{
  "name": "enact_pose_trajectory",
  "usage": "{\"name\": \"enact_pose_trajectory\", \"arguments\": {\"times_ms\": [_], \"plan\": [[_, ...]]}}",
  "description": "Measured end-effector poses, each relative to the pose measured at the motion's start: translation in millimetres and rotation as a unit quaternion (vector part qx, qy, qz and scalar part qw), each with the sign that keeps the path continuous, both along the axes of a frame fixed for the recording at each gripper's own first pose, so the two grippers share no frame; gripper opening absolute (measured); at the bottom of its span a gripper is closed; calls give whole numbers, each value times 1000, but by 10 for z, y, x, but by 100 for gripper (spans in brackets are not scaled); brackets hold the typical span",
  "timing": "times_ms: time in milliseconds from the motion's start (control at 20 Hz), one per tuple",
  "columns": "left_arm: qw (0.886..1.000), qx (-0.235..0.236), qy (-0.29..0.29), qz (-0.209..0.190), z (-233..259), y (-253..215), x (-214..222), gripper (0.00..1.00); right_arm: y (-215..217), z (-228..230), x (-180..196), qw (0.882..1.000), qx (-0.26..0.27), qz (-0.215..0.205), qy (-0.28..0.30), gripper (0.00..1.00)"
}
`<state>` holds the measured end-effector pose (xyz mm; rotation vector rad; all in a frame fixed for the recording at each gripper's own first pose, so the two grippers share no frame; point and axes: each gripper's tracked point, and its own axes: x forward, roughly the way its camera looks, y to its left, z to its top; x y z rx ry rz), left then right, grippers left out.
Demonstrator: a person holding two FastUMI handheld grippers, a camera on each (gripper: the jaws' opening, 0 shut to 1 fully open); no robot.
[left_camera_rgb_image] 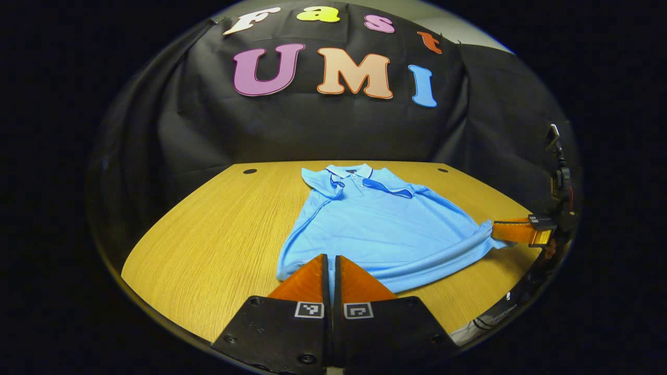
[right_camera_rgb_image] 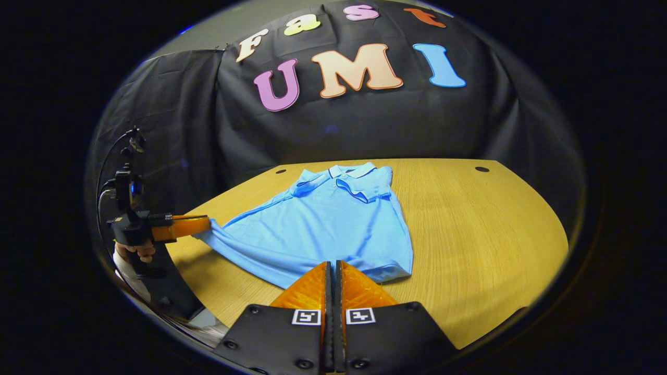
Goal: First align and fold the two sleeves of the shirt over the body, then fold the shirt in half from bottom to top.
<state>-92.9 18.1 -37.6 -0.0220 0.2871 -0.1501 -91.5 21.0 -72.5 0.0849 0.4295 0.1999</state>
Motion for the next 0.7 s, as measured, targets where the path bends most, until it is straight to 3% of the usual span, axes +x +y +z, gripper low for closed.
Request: {"name": "enact_pose_trajectory", "arguments": {"times_ms": [700], "plan": [[999,-16,-41,11,703,69,1200,0,-190,638,1164,999,-50,-11,-13,3]]}}
